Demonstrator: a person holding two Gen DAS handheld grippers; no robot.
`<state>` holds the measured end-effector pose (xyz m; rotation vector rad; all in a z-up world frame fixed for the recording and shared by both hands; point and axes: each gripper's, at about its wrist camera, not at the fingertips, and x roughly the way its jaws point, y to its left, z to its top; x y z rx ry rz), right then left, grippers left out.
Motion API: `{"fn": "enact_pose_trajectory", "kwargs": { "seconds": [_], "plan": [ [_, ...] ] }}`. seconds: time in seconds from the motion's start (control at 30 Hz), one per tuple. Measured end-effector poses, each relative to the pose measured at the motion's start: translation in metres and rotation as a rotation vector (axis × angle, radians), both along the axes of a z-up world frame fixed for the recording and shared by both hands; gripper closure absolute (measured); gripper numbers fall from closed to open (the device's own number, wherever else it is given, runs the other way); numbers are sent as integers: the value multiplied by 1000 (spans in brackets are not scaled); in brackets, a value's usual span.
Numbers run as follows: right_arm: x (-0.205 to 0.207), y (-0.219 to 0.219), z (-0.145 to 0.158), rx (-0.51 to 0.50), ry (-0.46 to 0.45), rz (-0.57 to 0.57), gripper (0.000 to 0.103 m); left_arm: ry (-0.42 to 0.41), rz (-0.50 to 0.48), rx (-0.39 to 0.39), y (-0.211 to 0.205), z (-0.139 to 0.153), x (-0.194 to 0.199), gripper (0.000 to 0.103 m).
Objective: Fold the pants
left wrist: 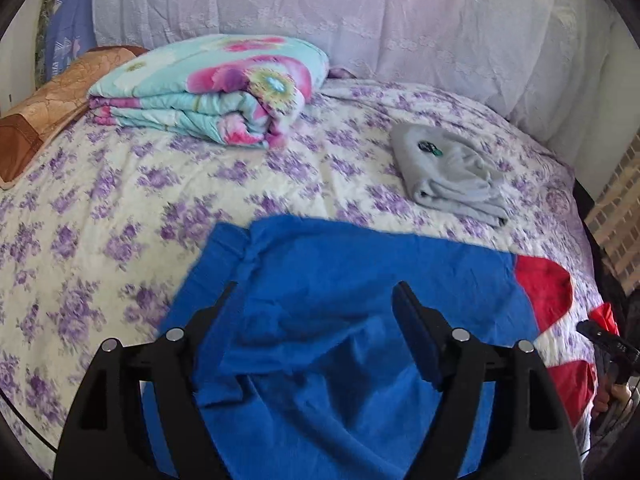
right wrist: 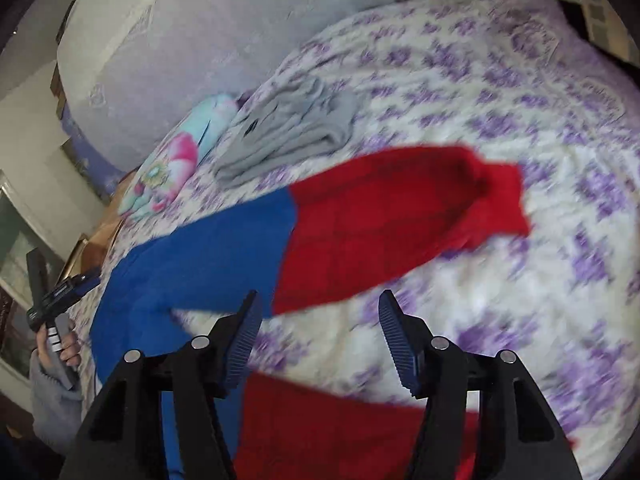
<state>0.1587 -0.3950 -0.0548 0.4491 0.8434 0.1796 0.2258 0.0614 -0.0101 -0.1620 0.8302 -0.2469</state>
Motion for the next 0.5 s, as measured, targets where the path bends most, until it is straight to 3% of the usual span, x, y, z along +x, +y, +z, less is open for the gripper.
{"fn": "enact_pose_trajectory", "kwargs": {
  "seconds": [0.13,0.27,0.3,0.33,0.4,0.5],
  "plan": [
    [22,17,-37,124,117,9,53,43,-83,8,-25,-22,-22,29],
    [40,18,-40,199,123,-29,53,77,-139,-21,-40,-39,-30,29],
    [44,18,-41,220,118,-38,57,87,-148,-23,-43,-43,-30,29],
    [47,19,-43,238,119,-48,73,97,-151,-21,-46,-48,-30,29],
    [48,26,-48,272,119,-23,91,120,-145,-17,-49,-57,-25,29],
    [35,36,-33,217,44,9,94,144,-111,-2,-48,-66,-15,29]
  ]
}}
